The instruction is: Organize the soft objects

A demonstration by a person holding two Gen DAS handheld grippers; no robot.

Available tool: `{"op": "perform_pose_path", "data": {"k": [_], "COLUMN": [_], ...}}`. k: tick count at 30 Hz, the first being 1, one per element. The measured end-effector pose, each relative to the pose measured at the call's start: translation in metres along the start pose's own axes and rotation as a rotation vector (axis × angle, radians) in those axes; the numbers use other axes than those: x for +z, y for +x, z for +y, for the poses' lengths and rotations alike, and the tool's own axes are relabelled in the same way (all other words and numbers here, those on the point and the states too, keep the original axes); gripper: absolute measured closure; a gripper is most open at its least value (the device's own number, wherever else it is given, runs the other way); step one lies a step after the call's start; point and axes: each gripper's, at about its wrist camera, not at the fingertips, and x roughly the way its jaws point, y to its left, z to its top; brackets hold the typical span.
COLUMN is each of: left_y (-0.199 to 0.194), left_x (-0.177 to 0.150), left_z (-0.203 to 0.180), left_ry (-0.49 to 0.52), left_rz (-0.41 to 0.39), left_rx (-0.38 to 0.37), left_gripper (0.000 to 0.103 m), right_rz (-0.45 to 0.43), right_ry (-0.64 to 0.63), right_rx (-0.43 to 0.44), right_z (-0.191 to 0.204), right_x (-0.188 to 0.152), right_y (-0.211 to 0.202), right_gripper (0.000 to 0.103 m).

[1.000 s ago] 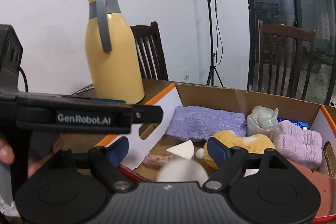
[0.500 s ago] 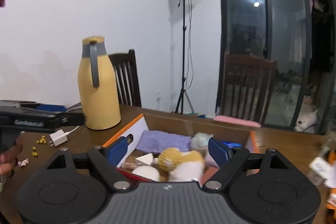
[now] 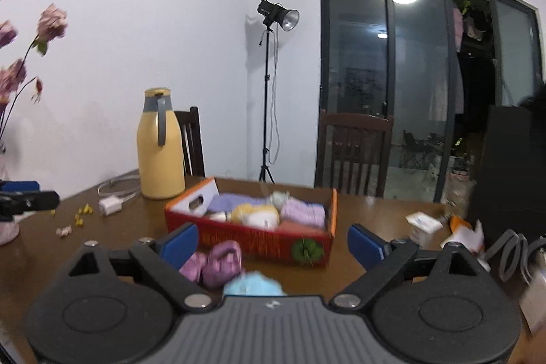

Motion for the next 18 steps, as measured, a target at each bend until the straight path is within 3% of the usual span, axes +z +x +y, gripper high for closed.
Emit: {"op": "perform_pose_path", "data": {"k": [6,10,14,18], "left_y": [-0.054,-0.081,-0.086,-0.081], "left_x": [-0.041,-0.054,-0.056,-0.060], "left_z": [-0.008,-0.019,-0.028,-0.029], "left_ry": [-0.036,0.005,0.047,0.021], "left_rz": [0.019,0.008,-0.002,0.022], "left_rx": [0.027,0.014,-0.024,-0.025], "left_gripper": [0.001,0.001,0.000,0.000], "right_rz": [0.038,0.024,0.005,0.005], "right_ry": [-0.002,0.026,-0.001,-0.012], "right_rx": [0.013,0.039,0.048,0.034], "right_z": [0.026,0.044,0.056,0.057], "right_x": [-0.055,-0.077,-0.086,-0.086], "right_y": [-0.053,-0.083,-0.106,-0.104], "right_gripper": [0.008,0.008,0.008,0.008]}}
